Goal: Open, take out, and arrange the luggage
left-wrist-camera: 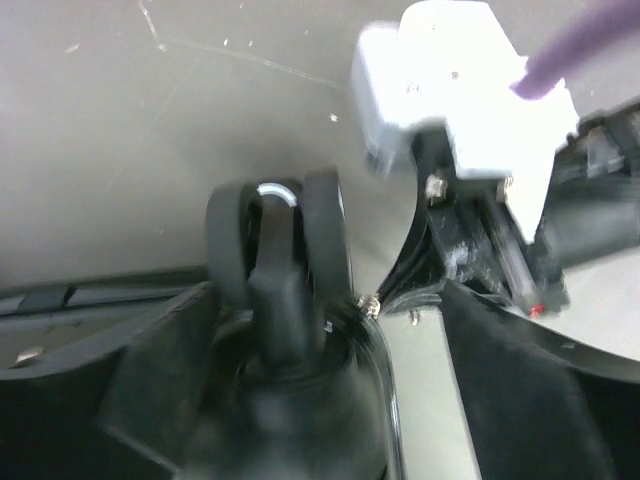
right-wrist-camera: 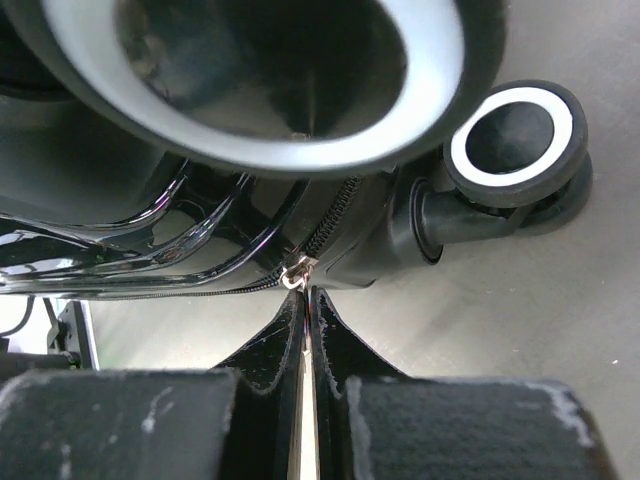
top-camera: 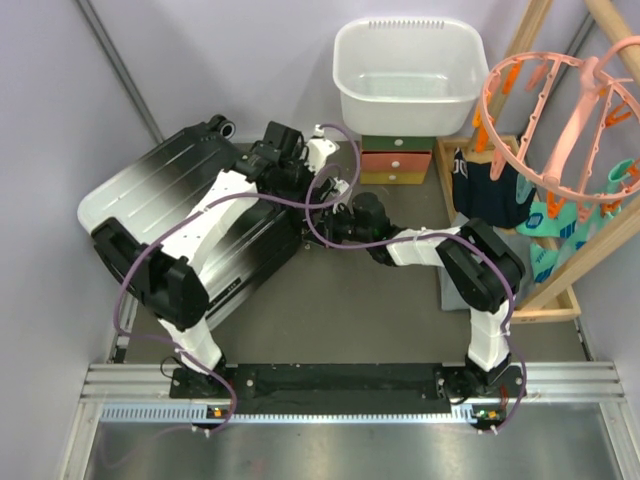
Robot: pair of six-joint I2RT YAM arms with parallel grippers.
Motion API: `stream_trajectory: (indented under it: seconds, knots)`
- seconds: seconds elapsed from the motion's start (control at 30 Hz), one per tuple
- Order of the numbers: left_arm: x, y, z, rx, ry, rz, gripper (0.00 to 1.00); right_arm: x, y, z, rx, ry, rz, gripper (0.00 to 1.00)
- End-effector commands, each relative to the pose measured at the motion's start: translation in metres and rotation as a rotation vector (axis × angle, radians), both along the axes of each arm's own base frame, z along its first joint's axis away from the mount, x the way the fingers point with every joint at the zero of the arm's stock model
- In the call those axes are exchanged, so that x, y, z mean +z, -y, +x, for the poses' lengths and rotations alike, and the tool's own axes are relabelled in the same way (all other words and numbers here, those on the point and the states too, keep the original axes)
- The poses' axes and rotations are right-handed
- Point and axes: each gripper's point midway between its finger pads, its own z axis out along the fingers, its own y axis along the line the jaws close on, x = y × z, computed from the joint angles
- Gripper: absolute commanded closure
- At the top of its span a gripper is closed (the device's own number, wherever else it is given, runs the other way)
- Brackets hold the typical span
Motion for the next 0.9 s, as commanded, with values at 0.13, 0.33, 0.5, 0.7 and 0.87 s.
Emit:
stream_trajectory:
  seconds: [0.13,0.33,0.5,0.7,0.87]
  knots:
    - [-0.011,-0.001,0.027,0.177,-0.035,0.024,0.01,0.009,0.021,0.037,-0.139,0.059,0.009,1.00]
    - [-0.044,-0.026,0.027,0.224,-0.084,0.197,0.10,0.008,0.021,0.036,-0.138,0.059,0.006,1.00]
    - [-0.072,-0.020,0.006,0.124,-0.222,0.218,0.19,0.007,0.019,0.037,-0.139,0.035,0.027,1.00]
    - [-0.082,-0.024,-0.023,0.032,-0.345,0.258,0.70,0.009,0.023,0.041,-0.147,0.014,0.056,1.00]
    - [-0.063,-0.023,-0.056,-0.070,-0.399,0.213,1.00,0.007,0.026,0.041,-0.135,0.044,0.026,1.00]
